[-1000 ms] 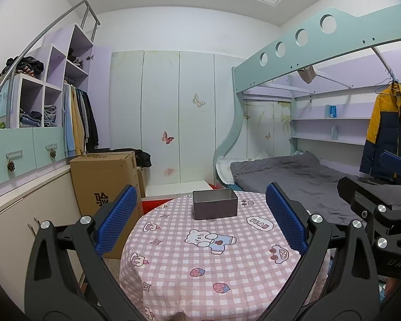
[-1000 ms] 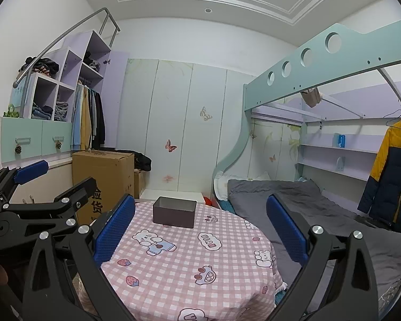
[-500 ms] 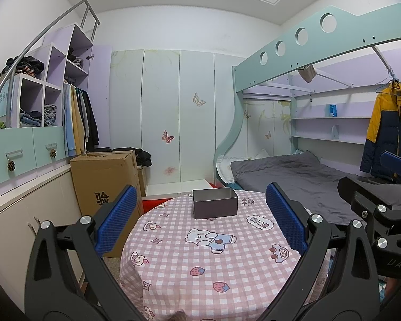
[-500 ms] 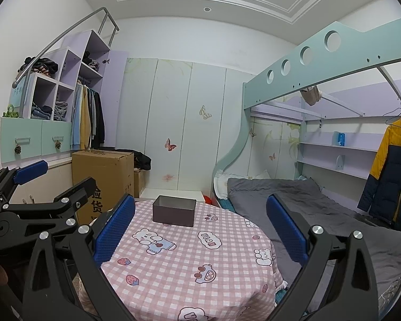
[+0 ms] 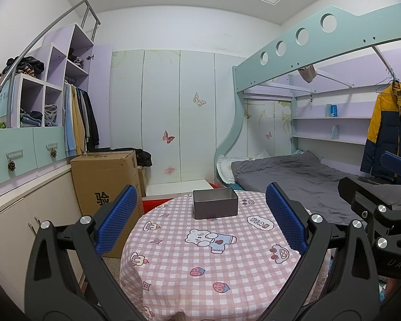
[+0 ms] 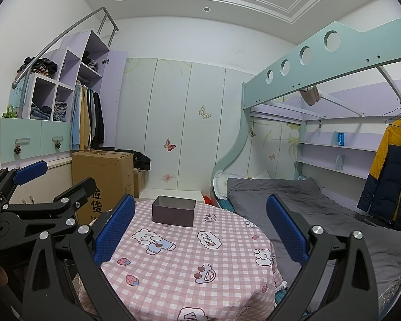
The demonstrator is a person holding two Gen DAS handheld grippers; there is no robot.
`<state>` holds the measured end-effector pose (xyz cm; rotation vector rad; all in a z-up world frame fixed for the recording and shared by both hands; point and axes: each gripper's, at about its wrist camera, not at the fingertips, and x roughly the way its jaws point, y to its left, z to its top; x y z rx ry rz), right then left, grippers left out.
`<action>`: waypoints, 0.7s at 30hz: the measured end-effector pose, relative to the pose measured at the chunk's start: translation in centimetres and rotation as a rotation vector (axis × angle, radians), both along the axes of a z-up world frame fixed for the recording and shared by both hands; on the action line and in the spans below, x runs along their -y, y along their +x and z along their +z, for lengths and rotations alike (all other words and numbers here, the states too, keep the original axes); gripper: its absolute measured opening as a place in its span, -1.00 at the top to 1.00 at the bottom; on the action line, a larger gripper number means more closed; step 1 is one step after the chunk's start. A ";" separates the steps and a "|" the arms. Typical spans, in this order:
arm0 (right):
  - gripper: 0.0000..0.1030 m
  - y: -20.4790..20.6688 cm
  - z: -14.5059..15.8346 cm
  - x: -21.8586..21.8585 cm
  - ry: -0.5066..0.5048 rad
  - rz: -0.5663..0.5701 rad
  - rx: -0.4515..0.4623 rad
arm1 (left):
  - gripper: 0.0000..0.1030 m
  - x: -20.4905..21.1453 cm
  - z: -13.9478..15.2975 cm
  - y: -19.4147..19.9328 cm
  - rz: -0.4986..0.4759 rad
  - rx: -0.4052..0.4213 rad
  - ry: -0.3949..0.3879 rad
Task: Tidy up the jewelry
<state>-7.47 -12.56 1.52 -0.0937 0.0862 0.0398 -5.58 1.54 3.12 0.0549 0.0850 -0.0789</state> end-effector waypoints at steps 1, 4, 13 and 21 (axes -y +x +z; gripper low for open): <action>-0.84 0.0 0.0 0.0 0.000 0.000 0.001 | -0.85 0.0 -0.1 0.0 0.001 0.000 0.000; -0.84 0.0 0.0 0.0 0.001 0.000 0.001 | -0.85 0.0 -0.1 0.1 0.001 -0.001 -0.001; -0.84 -0.1 -0.1 0.1 0.002 -0.005 -0.001 | -0.85 -0.2 -0.2 0.1 0.001 -0.001 -0.001; -0.84 -0.1 -0.2 0.2 0.003 -0.005 -0.003 | -0.85 -0.2 -0.2 0.2 0.005 -0.002 0.002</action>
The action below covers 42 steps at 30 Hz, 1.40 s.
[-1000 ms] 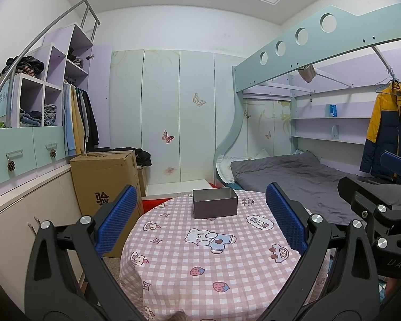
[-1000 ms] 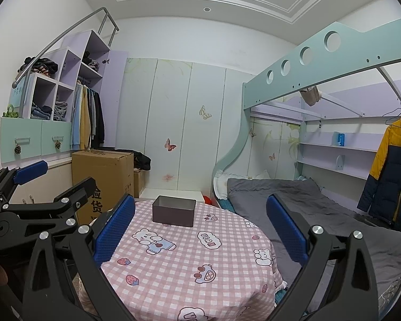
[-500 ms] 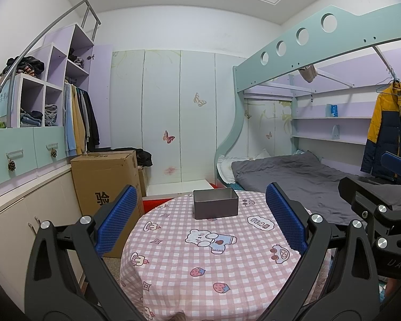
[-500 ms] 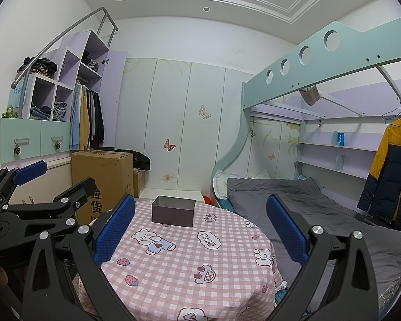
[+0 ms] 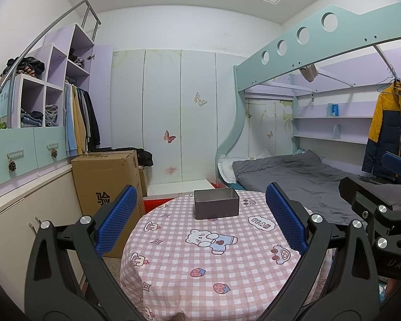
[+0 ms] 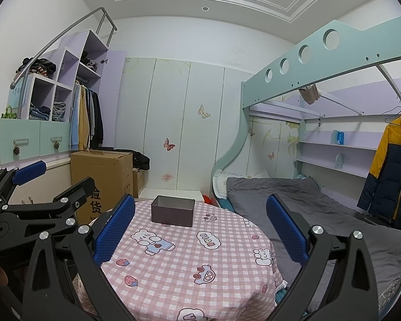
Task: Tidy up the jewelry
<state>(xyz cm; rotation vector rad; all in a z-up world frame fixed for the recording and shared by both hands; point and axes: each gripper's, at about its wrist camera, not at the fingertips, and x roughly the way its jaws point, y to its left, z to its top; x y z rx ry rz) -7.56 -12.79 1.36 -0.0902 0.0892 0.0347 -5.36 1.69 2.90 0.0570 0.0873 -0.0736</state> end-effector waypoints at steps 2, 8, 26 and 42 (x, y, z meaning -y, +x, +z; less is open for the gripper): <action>-0.84 0.0 0.0 0.0 0.000 0.000 0.000 | -0.85 0.0 0.0 0.0 0.000 0.000 -0.001; -0.84 0.1 0.0 0.1 0.002 0.000 -0.003 | -0.85 -0.1 -0.1 0.1 0.002 -0.001 0.001; -0.84 0.3 0.0 0.0 0.002 -0.005 -0.008 | -0.85 -0.2 -0.3 0.3 0.004 -0.006 0.001; -0.84 1.2 -0.8 0.3 0.009 -0.019 -0.038 | -0.85 -0.7 -1.3 1.5 0.005 -0.043 0.009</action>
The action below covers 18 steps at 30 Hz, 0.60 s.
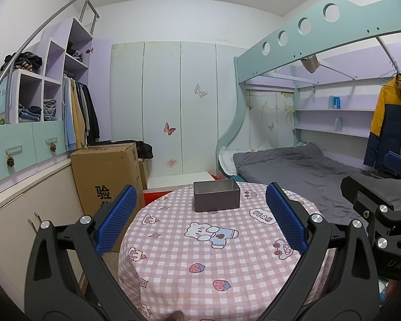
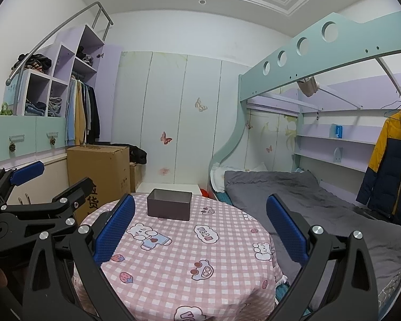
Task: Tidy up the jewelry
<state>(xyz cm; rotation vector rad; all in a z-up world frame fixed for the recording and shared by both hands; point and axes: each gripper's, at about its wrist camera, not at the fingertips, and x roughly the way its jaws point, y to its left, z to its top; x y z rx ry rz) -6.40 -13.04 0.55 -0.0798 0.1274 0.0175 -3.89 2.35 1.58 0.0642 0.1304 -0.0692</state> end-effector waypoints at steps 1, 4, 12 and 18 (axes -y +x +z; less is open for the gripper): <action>-0.84 0.2 -0.1 0.0 0.002 0.001 -0.004 | -0.85 0.0 -0.1 0.2 0.000 -0.002 0.001; -0.84 0.8 -0.2 0.1 0.004 0.004 -0.012 | -0.85 0.0 -0.2 0.7 0.002 -0.010 0.004; -0.84 2.8 -0.7 0.1 0.016 0.009 -0.029 | -0.85 0.5 -0.6 3.0 0.011 -0.029 0.011; -0.84 5.0 -1.2 0.5 0.027 0.011 -0.052 | -0.85 0.9 -1.3 5.4 0.011 -0.058 0.017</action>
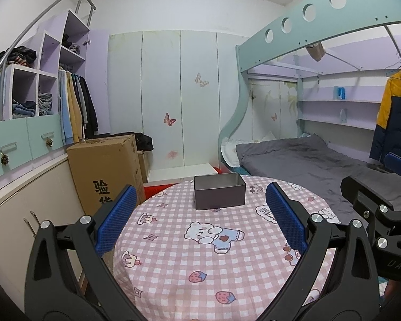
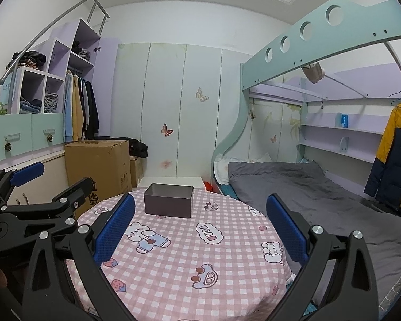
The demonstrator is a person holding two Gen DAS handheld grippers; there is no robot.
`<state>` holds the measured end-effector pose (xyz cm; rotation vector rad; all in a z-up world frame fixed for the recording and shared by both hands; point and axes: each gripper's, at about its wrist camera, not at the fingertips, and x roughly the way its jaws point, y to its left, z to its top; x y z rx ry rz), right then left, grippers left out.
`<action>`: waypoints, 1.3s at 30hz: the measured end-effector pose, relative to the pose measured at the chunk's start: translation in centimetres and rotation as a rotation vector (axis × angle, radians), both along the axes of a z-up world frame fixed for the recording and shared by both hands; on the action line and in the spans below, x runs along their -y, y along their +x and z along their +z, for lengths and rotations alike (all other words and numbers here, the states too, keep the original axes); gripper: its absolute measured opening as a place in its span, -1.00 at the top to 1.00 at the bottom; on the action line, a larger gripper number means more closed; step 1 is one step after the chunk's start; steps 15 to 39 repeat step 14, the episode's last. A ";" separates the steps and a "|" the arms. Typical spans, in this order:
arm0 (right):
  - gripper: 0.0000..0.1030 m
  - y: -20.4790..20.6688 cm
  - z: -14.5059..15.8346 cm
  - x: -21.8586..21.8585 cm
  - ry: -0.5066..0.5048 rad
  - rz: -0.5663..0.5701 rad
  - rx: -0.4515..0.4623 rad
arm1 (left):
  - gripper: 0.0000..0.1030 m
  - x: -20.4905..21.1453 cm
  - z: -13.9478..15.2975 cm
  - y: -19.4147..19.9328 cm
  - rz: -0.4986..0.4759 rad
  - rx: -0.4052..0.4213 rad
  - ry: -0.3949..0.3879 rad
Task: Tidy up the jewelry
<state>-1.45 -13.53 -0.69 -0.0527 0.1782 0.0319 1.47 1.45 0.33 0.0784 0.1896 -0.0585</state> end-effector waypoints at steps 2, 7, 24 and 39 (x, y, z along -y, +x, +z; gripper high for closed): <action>-0.84 0.9 -0.3 0.2 0.003 0.001 -0.009 | -0.85 0.2 -0.3 0.9 0.002 -0.012 0.001; -0.84 3.5 -1.5 0.8 0.015 0.000 -0.057 | -0.85 1.1 -1.5 3.6 0.012 -0.060 0.024; -0.84 7.0 -3.3 1.6 0.031 -0.003 -0.130 | -0.85 1.8 -3.6 8.0 -0.005 -0.153 0.018; -0.84 7.0 -3.3 1.6 0.031 -0.003 -0.130 | -0.85 1.8 -3.6 8.0 -0.005 -0.153 0.018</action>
